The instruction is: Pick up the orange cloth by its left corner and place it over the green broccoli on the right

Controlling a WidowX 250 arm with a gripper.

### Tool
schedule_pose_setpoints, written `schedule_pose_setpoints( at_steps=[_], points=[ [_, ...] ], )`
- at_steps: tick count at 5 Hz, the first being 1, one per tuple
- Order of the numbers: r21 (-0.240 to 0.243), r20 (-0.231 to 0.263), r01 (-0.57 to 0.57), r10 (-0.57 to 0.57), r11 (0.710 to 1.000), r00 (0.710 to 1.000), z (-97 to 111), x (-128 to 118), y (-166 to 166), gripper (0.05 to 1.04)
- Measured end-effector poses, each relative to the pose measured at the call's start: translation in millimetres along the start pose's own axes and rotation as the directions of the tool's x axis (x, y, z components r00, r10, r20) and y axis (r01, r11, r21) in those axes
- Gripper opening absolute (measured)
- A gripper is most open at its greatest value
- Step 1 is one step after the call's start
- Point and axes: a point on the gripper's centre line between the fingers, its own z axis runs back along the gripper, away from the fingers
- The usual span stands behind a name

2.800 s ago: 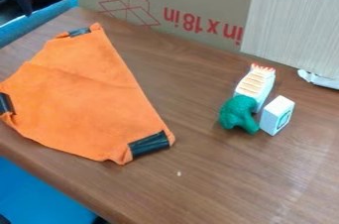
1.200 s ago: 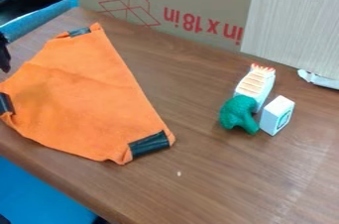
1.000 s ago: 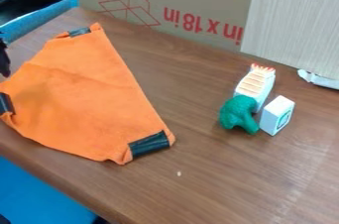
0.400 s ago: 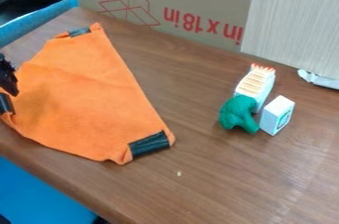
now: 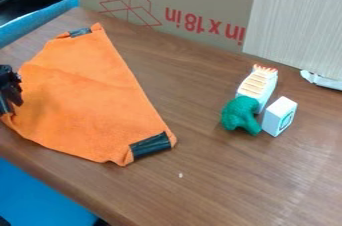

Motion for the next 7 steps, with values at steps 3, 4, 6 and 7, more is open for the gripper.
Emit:
schedule_pose_setpoints(
  at_steps=[3, 4, 6, 7],
  points=[
    [0.030, 0.020, 0.015, -0.015, 0.999, 1.000, -12.0, 1.2, 0.4, 0.294],
    [-0.009, -0.021, 0.023, -0.024, 1.000, 1.000, -7.9, -5.0, -6.3, 0.120],
    [-0.074, -0.059, -0.045, 0.041, 0.996, 0.997, 26.8, 11.3, -24.1, 0.058],
    [-0.074, -0.095, -0.100, 0.093, 0.992, 0.991, 37.3, 21.3, -30.7, 0.058]
  ],
)
